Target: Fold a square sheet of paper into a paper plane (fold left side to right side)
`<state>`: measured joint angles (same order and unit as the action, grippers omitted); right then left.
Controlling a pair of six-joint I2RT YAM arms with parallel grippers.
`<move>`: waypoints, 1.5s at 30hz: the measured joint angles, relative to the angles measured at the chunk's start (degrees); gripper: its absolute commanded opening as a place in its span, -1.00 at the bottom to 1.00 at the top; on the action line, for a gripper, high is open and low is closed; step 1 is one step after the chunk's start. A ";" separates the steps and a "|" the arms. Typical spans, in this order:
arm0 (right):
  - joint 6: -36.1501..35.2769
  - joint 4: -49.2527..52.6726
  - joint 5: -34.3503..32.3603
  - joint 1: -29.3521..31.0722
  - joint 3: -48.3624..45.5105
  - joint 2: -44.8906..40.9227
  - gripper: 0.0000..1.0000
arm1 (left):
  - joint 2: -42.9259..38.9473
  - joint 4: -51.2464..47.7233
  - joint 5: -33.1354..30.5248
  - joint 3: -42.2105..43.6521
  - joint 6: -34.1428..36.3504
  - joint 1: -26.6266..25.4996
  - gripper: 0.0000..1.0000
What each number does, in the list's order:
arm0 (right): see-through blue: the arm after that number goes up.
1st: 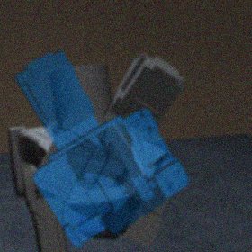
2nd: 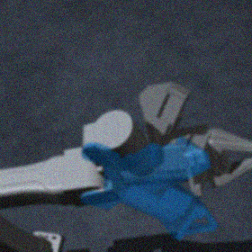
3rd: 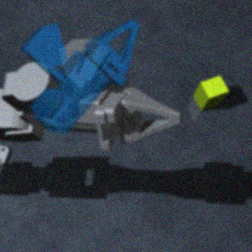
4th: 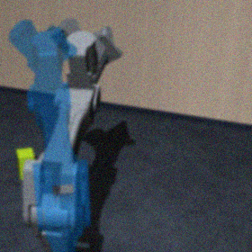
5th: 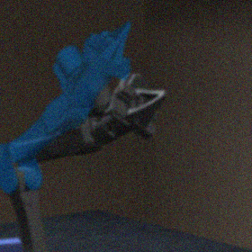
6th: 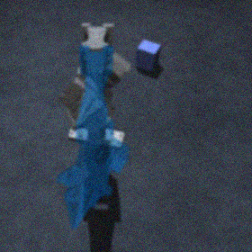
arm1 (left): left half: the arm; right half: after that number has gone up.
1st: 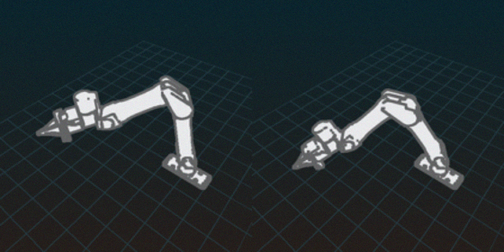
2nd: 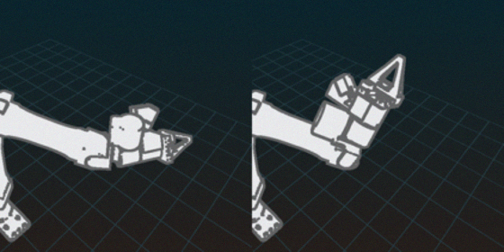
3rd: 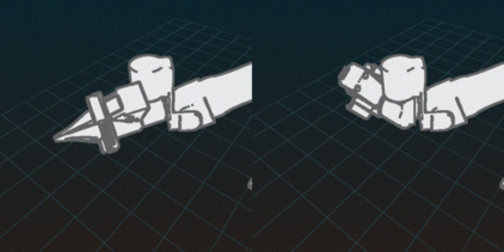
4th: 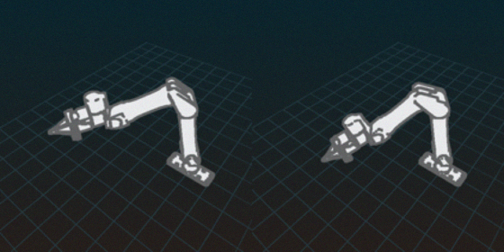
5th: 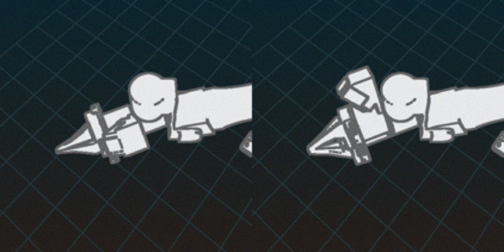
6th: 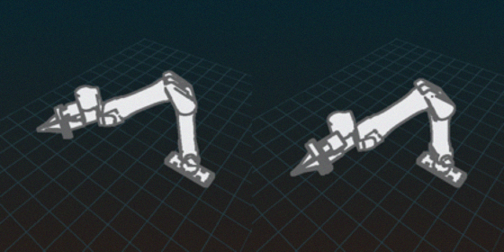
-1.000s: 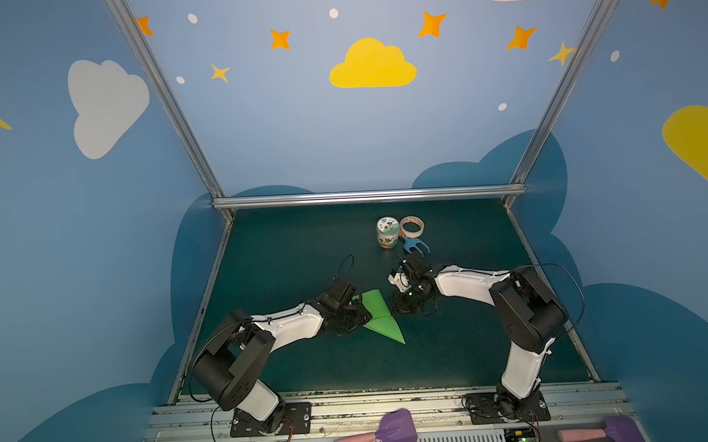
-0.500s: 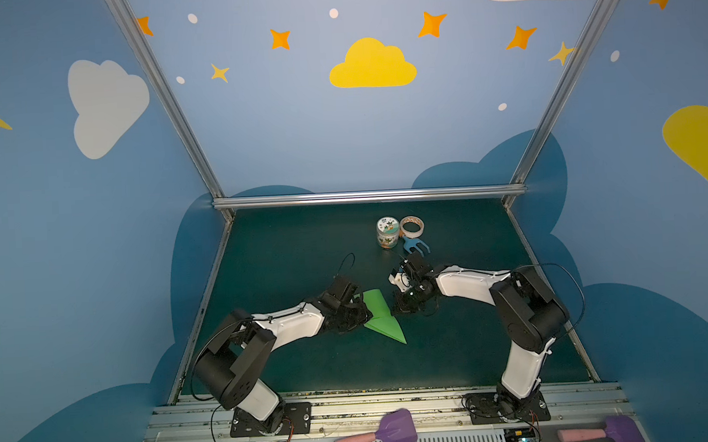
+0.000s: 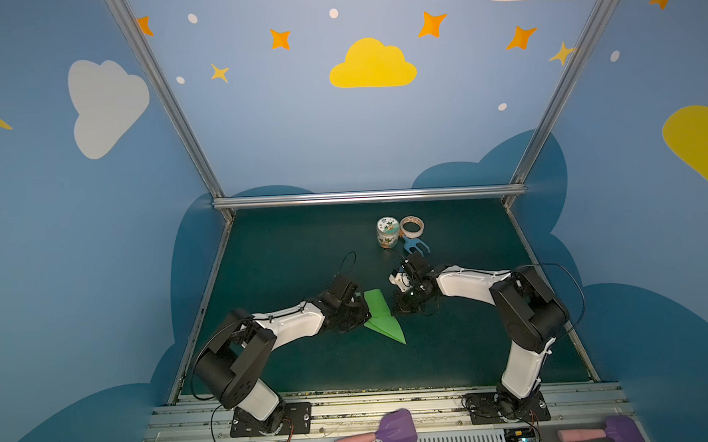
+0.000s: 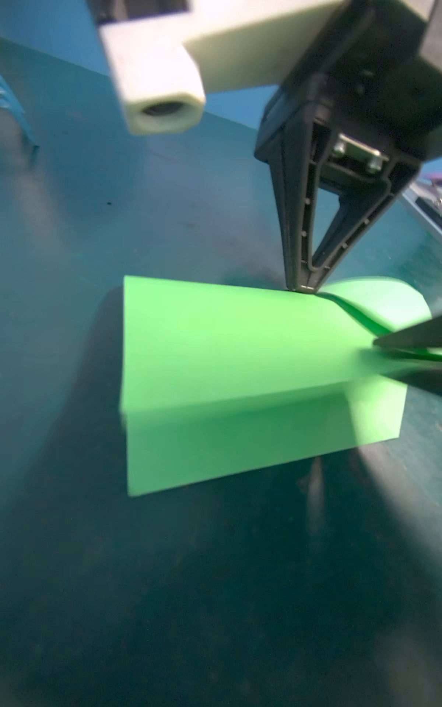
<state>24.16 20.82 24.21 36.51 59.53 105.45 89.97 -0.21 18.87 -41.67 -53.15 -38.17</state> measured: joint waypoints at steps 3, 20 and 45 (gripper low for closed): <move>-0.15 0.22 -0.13 0.02 0.00 -0.35 -0.89 | 0.00 -0.26 -0.02 -0.04 0.26 -0.15 -0.93; -6.29 5.22 -15.02 17.25 -6.23 -18.45 0.06 | -2.40 -8.24 0.15 -1.73 0.46 -0.55 -0.93; -2.29 -0.57 -22.10 23.37 -3.28 -6.58 -0.11 | -5.46 -10.36 2.71 -1.57 0.42 0.07 -0.93</move>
<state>21.87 20.25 2.11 59.88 56.25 98.87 84.51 -10.57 21.58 -43.24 -52.73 -38.11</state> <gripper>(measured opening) 0.462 0.047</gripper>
